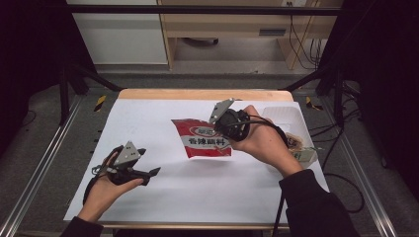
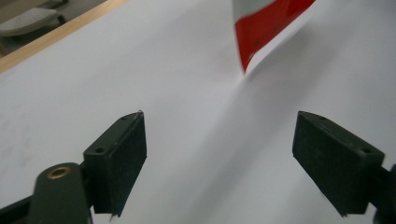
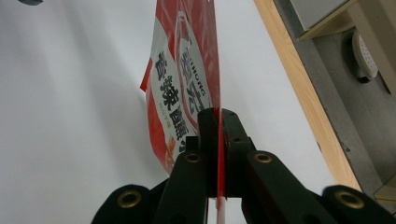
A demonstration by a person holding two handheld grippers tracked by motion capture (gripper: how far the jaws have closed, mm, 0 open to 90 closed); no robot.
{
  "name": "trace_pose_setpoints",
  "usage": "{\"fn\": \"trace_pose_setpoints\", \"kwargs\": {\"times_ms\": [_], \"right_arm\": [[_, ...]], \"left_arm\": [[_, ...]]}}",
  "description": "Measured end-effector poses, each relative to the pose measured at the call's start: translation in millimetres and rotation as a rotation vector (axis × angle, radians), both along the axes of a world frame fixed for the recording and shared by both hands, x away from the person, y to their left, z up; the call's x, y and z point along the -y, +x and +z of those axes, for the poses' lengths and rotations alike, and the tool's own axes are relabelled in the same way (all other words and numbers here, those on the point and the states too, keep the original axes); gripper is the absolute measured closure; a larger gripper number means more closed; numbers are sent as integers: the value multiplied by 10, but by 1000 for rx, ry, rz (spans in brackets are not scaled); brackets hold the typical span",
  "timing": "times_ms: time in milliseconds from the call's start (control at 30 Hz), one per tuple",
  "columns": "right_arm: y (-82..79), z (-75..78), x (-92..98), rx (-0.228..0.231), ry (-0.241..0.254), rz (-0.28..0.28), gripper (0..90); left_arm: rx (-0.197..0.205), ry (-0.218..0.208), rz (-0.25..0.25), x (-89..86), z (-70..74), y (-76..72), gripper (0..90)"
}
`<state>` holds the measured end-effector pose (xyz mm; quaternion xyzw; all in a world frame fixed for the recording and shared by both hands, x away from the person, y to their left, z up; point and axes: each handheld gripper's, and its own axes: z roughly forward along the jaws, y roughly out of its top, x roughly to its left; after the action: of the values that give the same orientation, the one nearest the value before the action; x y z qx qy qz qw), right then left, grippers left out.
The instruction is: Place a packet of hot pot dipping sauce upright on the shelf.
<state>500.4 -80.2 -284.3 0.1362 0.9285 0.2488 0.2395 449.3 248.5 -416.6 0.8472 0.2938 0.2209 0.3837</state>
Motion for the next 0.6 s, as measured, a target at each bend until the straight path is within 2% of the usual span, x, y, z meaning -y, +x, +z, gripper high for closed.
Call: {"fn": "trace_pose_setpoints", "kwargs": {"times_ms": [133,233,333,433,500,600], "right_arm": [[15,23,98,-9,5,1,900],[43,33,182,-10,18,-6,900],[61,63,253,6,28,-12,900],[82,107,314,19,50,-26,900],[95,143,345,30,54,-26,900],[96,204,376,55,62,-30,900]], "left_arm": [[-16,-6,59,-93,-185,-68,117],[-30,-15,87,-183,-261,-76,97],[-47,-67,120,-264,-288,-75,91],[-43,-91,147,-300,-291,-94,91],[-41,-94,156,-307,-294,-111,91],[-45,-77,165,-303,-314,-122,92]]}}
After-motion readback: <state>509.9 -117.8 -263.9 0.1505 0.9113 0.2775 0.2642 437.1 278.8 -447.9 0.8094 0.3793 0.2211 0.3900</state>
